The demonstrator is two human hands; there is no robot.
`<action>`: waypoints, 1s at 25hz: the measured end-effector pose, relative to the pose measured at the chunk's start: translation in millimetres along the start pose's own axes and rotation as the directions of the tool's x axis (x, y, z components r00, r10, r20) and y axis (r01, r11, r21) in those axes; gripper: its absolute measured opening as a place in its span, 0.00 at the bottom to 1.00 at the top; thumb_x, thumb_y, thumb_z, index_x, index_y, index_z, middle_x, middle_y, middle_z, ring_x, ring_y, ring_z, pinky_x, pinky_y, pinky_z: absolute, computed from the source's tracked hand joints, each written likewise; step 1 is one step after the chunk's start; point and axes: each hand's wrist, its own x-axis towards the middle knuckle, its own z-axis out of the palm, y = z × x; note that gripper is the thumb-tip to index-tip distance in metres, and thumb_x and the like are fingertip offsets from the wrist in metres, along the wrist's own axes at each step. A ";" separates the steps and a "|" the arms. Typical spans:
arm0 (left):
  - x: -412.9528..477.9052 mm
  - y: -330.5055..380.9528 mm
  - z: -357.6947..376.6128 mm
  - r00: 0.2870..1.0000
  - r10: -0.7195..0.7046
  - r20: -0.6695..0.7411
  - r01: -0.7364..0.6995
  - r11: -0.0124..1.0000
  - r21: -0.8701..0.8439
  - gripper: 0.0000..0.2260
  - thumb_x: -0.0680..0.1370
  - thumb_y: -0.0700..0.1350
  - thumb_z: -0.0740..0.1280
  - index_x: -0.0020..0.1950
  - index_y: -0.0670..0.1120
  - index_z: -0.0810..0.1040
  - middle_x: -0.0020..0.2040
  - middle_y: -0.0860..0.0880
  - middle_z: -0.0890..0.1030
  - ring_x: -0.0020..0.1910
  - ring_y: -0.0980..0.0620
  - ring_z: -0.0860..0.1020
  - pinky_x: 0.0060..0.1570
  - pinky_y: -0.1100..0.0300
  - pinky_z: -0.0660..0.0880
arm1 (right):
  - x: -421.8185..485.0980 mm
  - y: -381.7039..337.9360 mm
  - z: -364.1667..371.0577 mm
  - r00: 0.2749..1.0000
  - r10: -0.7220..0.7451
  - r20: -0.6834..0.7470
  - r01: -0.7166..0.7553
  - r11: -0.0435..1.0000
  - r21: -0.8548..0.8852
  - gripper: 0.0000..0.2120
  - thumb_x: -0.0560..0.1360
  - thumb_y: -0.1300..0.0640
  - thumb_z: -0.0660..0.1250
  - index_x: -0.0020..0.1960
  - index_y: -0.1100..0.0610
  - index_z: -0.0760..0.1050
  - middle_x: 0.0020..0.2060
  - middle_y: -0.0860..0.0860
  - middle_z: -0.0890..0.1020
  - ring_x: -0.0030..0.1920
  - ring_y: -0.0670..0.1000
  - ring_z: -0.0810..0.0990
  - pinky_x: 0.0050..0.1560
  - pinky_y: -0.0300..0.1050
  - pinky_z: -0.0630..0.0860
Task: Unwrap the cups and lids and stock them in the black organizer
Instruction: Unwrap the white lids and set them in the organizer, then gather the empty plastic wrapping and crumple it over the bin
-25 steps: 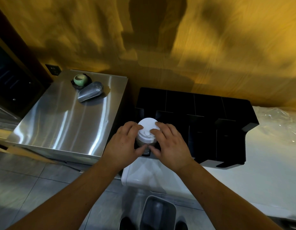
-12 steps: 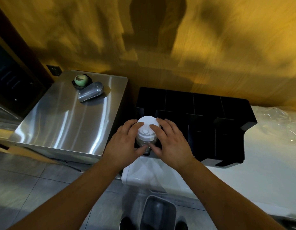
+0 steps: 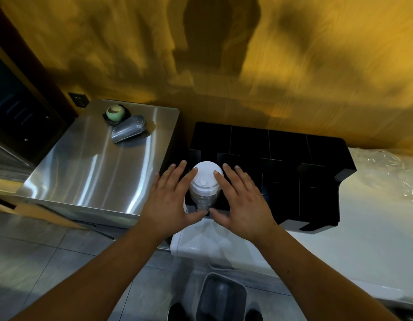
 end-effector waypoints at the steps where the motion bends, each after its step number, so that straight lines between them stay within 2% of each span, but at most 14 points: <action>1: -1.7 0.3 0.1 1.000 -0.010 0.002 0.010 1.000 0.012 0.50 0.69 0.75 0.67 0.84 0.56 0.55 0.85 0.47 0.56 0.83 0.43 0.55 0.78 0.31 0.55 | -2.2 1.2 -1.2 1.000 0.004 -0.002 -0.004 1.000 0.003 0.45 0.76 0.33 0.66 0.85 0.48 0.50 0.84 0.55 0.57 0.84 0.60 0.52 0.81 0.61 0.54; 4: -6.1 4.5 -2.4 0.998 -0.060 -0.015 0.060 0.997 0.049 0.54 0.67 0.79 0.65 0.85 0.56 0.51 0.86 0.48 0.52 0.84 0.43 0.51 0.78 0.31 0.50 | -9.1 6.3 -8.3 1.000 0.029 -0.004 -0.029 1.000 0.009 0.48 0.75 0.31 0.64 0.85 0.45 0.44 0.85 0.54 0.52 0.84 0.59 0.47 0.82 0.62 0.50; 8: -20.0 16.8 -5.5 0.987 -0.156 -0.046 0.159 0.984 0.082 0.55 0.66 0.81 0.63 0.85 0.56 0.50 0.86 0.47 0.51 0.84 0.42 0.50 0.77 0.29 0.50 | -23.9 18.1 -19.5 0.997 0.078 0.024 -0.078 0.997 0.005 0.49 0.74 0.27 0.61 0.85 0.45 0.45 0.86 0.53 0.51 0.84 0.60 0.45 0.82 0.64 0.47; 11: -41.1 34.0 -5.2 0.970 -0.242 -0.019 0.243 0.964 0.111 0.55 0.66 0.83 0.58 0.85 0.57 0.48 0.87 0.47 0.49 0.84 0.42 0.48 0.78 0.29 0.51 | -41.2 27.8 -23.8 0.993 0.100 0.069 -0.100 0.995 -0.005 0.48 0.74 0.25 0.59 0.85 0.44 0.44 0.86 0.53 0.49 0.84 0.59 0.43 0.82 0.66 0.46; 15: -70.9 68.6 -3.9 0.947 -0.322 -0.011 0.321 0.937 0.138 0.52 0.67 0.83 0.54 0.86 0.58 0.49 0.87 0.48 0.48 0.85 0.42 0.48 0.79 0.32 0.49 | -64.0 42.4 -27.1 0.991 0.056 0.124 -0.055 0.998 -0.010 0.46 0.75 0.23 0.54 0.85 0.43 0.45 0.86 0.53 0.50 0.84 0.59 0.43 0.82 0.67 0.46; 20: -94.0 120.6 2.8 0.951 -0.303 0.063 0.293 0.946 0.136 0.50 0.69 0.84 0.48 0.85 0.59 0.52 0.86 0.50 0.48 0.85 0.44 0.47 0.80 0.37 0.46 | -97.5 52.4 -39.0 0.988 0.022 0.156 -0.016 0.999 -0.036 0.43 0.76 0.24 0.51 0.84 0.45 0.51 0.84 0.55 0.57 0.84 0.61 0.49 0.81 0.68 0.48; 23: -91.5 143.6 10.7 0.961 -0.249 0.119 0.236 0.965 0.111 0.48 0.70 0.82 0.50 0.85 0.58 0.53 0.87 0.50 0.47 0.85 0.46 0.46 0.80 0.40 0.44 | -120.0 62.3 -49.5 0.983 0.064 0.174 -0.056 0.997 -0.046 0.43 0.77 0.23 0.48 0.84 0.45 0.53 0.84 0.55 0.59 0.84 0.61 0.51 0.81 0.67 0.48; 25: -86.0 157.5 17.1 0.970 -0.198 0.139 0.187 0.978 0.086 0.47 0.70 0.82 0.52 0.85 0.59 0.54 0.87 0.51 0.48 0.85 0.46 0.47 0.81 0.41 0.46 | -137.5 71.5 -57.7 0.976 0.123 0.178 -0.113 0.992 -0.061 0.43 0.76 0.22 0.45 0.84 0.44 0.53 0.84 0.54 0.58 0.84 0.61 0.51 0.81 0.68 0.49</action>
